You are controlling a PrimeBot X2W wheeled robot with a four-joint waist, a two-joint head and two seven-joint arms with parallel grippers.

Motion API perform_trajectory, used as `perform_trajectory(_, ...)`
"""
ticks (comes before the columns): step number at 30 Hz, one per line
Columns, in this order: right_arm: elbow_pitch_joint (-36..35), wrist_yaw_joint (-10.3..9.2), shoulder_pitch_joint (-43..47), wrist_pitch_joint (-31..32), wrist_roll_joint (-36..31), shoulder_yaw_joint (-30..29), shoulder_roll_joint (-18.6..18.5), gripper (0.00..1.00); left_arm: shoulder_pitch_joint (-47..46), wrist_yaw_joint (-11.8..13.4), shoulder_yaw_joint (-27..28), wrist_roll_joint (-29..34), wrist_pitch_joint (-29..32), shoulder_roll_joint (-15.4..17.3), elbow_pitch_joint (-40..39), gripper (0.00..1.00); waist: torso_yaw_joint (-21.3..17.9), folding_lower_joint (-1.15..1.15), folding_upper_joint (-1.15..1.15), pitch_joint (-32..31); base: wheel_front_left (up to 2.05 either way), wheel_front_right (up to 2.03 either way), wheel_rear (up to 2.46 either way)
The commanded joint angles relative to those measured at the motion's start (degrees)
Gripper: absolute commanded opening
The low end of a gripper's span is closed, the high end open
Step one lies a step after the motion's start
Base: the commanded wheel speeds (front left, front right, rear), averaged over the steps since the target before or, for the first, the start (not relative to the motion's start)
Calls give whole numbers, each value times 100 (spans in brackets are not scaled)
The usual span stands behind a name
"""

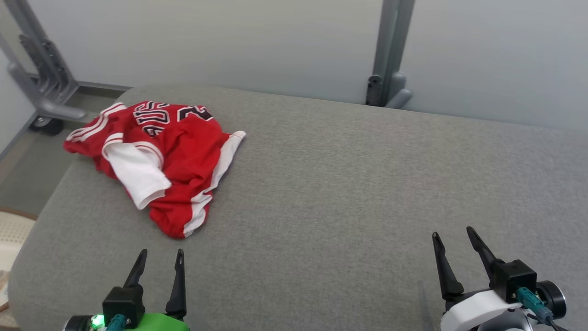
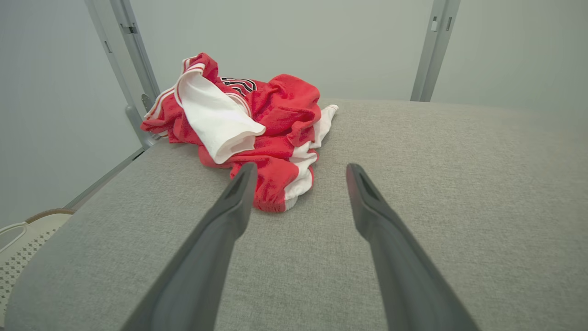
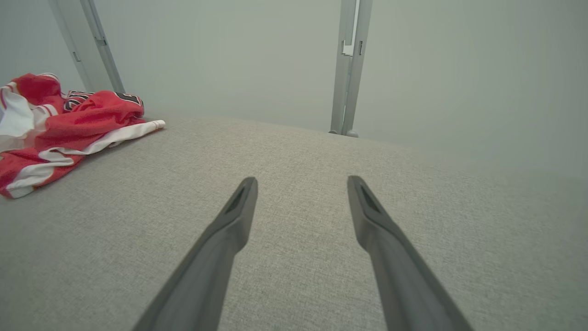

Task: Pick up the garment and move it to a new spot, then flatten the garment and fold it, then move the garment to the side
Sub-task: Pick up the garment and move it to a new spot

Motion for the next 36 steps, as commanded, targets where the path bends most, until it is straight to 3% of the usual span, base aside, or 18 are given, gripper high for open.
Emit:
perform_trajectory(1,11,0,-51,-19,38,68,8,100,76,25,62,-27,-2,54,-51,100,847,0,61,-146,0,0,0)
perform_trajectory(6,62,-1,-145,-20,72,239,20,100,162,34,176,-68,-1,45,-97,100,1304,0,61,-207,0,0,0)
perform_trajectory(11,112,-1,-212,-19,94,379,30,100,208,32,239,-90,-1,22,-181,100,1346,0,61,-195,0,0,0)
perform_trajectory(22,92,-1,-139,-19,55,363,-54,100,-338,3,605,-514,1,-6,57,100,587,0,61,191,0,0,0)
perform_trajectory(28,16,-1,-473,-19,25,464,-311,100,-1433,-71,657,-896,331,10,685,100,200,0,61,886,0,0,0)
perform_trajectory(33,-12,-1,-762,-20,68,540,-459,100,-2583,-11,817,-1147,912,259,1443,100,-175,0,61,1429,0,0,0)
perform_trajectory(36,-18,-1,-888,-19,100,589,-525,100,-3171,166,912,-1101,1118,497,1885,100,-380,0,61,1688,0,0,0)
